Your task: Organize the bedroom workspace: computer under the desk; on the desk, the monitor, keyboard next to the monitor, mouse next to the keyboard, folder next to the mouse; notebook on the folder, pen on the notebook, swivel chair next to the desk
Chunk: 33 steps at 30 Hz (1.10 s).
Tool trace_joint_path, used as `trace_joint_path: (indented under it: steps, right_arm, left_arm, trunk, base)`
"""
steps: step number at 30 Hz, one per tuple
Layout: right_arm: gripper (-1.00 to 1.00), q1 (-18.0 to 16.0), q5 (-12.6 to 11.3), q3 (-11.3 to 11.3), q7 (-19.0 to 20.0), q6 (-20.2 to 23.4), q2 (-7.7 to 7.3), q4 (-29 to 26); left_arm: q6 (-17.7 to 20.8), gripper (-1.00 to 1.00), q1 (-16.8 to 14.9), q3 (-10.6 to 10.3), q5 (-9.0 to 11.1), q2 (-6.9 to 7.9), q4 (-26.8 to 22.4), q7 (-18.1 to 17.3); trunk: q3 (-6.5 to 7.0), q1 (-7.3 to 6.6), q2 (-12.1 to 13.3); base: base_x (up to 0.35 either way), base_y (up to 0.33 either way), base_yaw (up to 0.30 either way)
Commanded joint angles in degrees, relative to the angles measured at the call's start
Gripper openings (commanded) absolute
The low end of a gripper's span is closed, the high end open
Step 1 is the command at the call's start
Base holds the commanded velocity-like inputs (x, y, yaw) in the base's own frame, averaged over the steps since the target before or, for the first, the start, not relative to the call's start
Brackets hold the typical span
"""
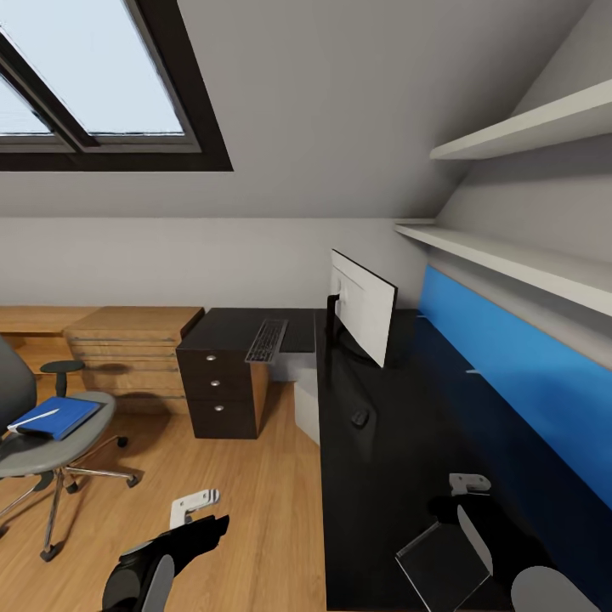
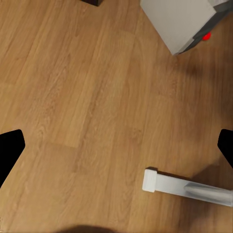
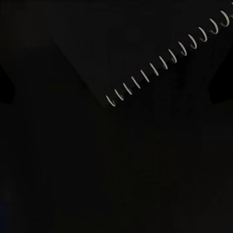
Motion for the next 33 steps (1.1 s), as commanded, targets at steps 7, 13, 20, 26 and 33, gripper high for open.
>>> trace_joint_path:
  steps: [7, 13, 20, 26, 33]
  right_arm:
    - [1.0, 0.0, 0.0, 0.6, -0.2, 0.0, 0.88, -0.1]
    - [1.0, 0.0, 0.2, 1.7, -0.2, 0.0, 1.03, -0.1]
    - [1.0, 0.0, 0.3, 1.9, -0.2, 0.0, 1.06, -0.1]
    - [1.0, 0.0, 0.3, 1.9, -0.2, 0.0, 1.06, -0.1]
    - [1.0, 0.0, 0.3, 1.9, -0.2, 0.0, 1.0, -0.1]
  left_arm:
    - [0.0, 1.0, 0.0, 0.1, 0.6, -0.16, 0.1, 0.8]
    - [0.0, 1.0, 0.0, 0.1, 0.6, 0.45, 0.0, 0.8]
    - [0.0, 1.0, 0.0, 0.1, 0.6, 0.58, 0.0, 0.8]
    - [0.0, 1.0, 0.0, 0.2, 0.6, 0.54, 0.0, 0.8]
    - [0.0, 1.0, 0.0, 0.2, 0.6, 0.49, -0.1, 0.9]
  trunk:
    - [-0.09, 0.01, -0.1]
    - [-0.09, 0.01, -0.1]
    - [-0.09, 0.01, -0.1]
    - [-0.09, 0.01, -0.1]
    - [-0.98, 1.11, -2.1]
  base:
    - [0.0, 0.0, 0.0]
    - [0.0, 0.0, 0.0]
    - [0.0, 0.0, 0.0]
    - [0.0, 0.0, 0.0]
    - [0.0, 0.0, 0.0]
